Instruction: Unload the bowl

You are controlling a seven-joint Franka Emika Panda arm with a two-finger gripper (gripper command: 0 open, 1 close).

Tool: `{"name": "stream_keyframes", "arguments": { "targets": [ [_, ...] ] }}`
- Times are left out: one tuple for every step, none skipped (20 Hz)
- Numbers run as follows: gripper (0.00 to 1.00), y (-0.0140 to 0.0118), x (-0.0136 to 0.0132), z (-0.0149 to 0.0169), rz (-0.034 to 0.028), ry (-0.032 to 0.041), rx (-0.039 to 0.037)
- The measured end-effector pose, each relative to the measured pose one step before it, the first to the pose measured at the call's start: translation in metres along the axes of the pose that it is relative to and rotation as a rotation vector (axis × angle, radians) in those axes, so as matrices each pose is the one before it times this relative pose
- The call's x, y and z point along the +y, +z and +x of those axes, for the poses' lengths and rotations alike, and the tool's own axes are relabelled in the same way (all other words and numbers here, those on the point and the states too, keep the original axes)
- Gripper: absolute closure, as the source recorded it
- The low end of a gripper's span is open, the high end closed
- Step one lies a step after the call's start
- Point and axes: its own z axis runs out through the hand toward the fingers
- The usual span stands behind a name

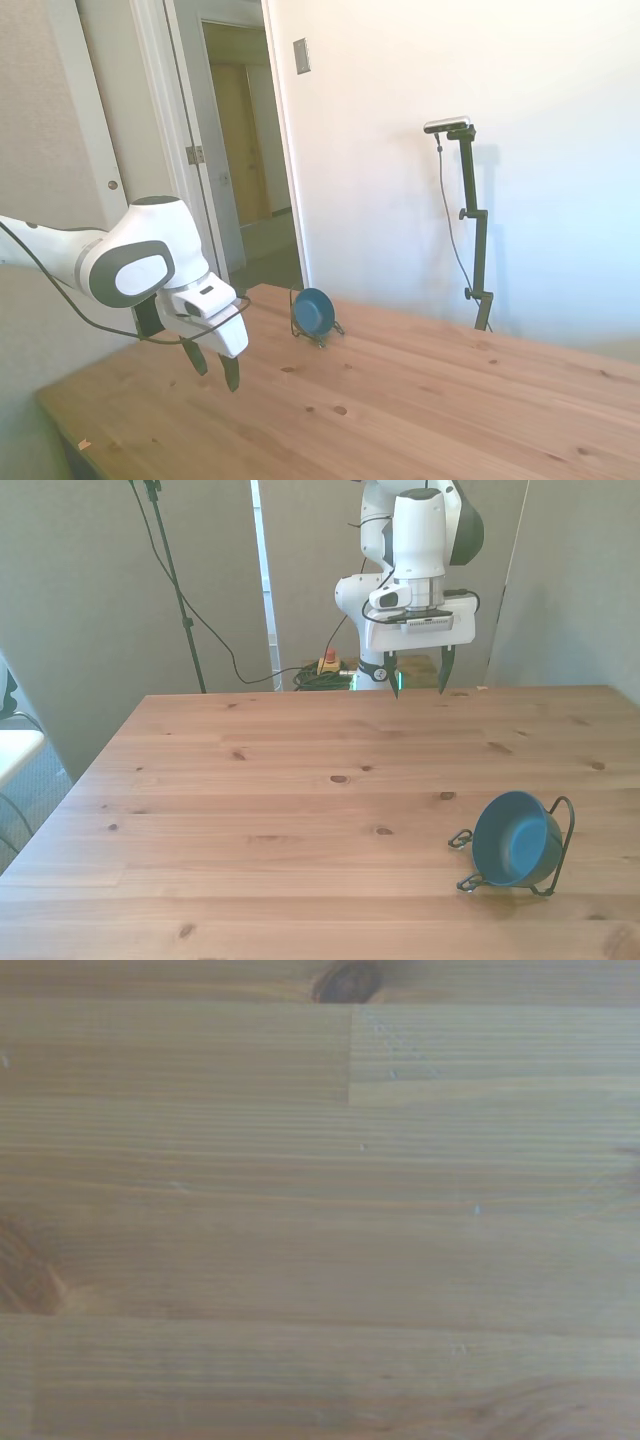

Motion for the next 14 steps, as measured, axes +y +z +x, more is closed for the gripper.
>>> {"name": "stream_keyframes", "arguments": {
  "targets": [
    [0.0,0.00018,0.00005,0.00009,-0.00183,0.00179,-0.00027],
    [0.0,0.00083,0.0008,-0.00019,-0.01203,0.004,0.00138],
    [0.0,0.00136,0.00002,0.00038,-0.00614,-0.00387,0.0022],
    [0.0,0.00204,-0.00071,0.00107,-0.00015,-0.00665,0.00155],
    [0.0,0.00205,-0.00145,0.00265,0.00583,-0.008,0.00473],
    [0.0,0.00139,-0.00211,0.00426,0.01137,-0.00802,0.00977],
    [0.0,0.00052,-0.00282,0.00563,0.01801,-0.01261,0.01539],
    [0.0,-0.00051,-0.00395,0.00686,0.0237,-0.01608,0.01819],
    [0.0,-0.00001,-0.00447,0.00634,0.02323,-0.01733,0.01399],
    [0.0,0.00031,-0.00559,0.00634,0.02179,-0.01568,0.01239],
    [0.0,0.00108,-0.00728,0.0063,0.02255,-0.01647,0.01443],
    [0.0,0.00239,-0.00853,0.00636,0.02055,-0.01114,0.0143],
    [0.0,0.00425,-0.00911,0.00714,0.01679,-0.00595,0.01344],
    [0.0,0.00575,-0.00944,0.00787,0.01292,-0.00172,0.00933]
  ]
}}
